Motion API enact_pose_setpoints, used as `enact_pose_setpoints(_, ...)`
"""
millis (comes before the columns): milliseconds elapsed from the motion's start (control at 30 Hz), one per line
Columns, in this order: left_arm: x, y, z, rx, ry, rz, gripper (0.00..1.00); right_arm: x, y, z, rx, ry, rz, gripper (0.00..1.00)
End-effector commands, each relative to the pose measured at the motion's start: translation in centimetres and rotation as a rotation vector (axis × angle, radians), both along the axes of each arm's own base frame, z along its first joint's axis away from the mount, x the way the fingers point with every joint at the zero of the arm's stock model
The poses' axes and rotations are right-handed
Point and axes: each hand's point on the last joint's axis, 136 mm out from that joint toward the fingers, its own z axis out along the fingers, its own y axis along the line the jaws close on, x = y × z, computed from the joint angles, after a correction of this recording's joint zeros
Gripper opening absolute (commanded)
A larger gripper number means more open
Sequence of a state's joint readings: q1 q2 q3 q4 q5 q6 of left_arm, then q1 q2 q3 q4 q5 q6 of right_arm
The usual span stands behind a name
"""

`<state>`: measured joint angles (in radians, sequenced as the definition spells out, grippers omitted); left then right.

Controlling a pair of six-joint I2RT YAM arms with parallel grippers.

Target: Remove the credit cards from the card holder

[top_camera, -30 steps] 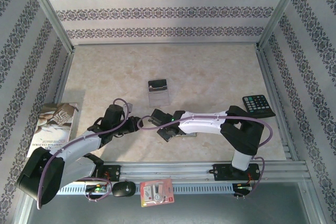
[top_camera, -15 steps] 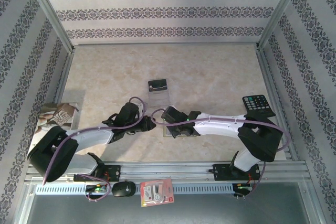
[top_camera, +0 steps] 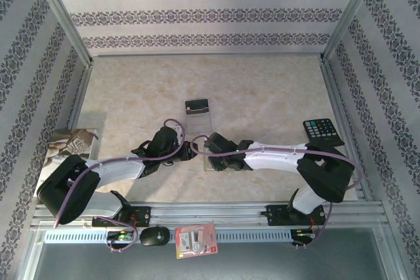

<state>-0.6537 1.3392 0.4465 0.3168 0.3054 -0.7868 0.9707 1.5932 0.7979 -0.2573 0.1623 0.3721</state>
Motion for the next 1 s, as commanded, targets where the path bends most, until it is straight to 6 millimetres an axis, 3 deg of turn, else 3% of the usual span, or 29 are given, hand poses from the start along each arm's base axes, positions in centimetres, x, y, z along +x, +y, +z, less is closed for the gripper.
enact_pose_setpoints(0,-0.3,-0.3,0.4,-0.003,-0.007,-0.017,0.23,0.3,0.1,-0.4,-0.003,0.026,-0.028,0.38)
enact_pose_setpoints(233,-0.5,-1.3,0.4,-0.044,0.008,-0.058,0.23,0.3,-0.4,-0.8,0.002,0.034,-0.042,0.11)
enact_pose_setpoints(367,-0.6,-2.2,0.2,-0.058,0.016,-0.08,0.23,0.4,-0.5,-0.8,0.019,0.029,-0.048,0.03)
enact_pose_setpoints(767,-0.8,-5.5,-0.2,-0.11,0.026,-0.138,0.24,0.5,-0.6,-0.3,0.111,0.016,-0.061,0.03)
enact_pose_setpoints(967,-1.0,-5.4,-1.2,-0.06,0.045,-0.112,0.3,0.5,-0.5,-0.2,0.122,0.014,-0.06,0.03)
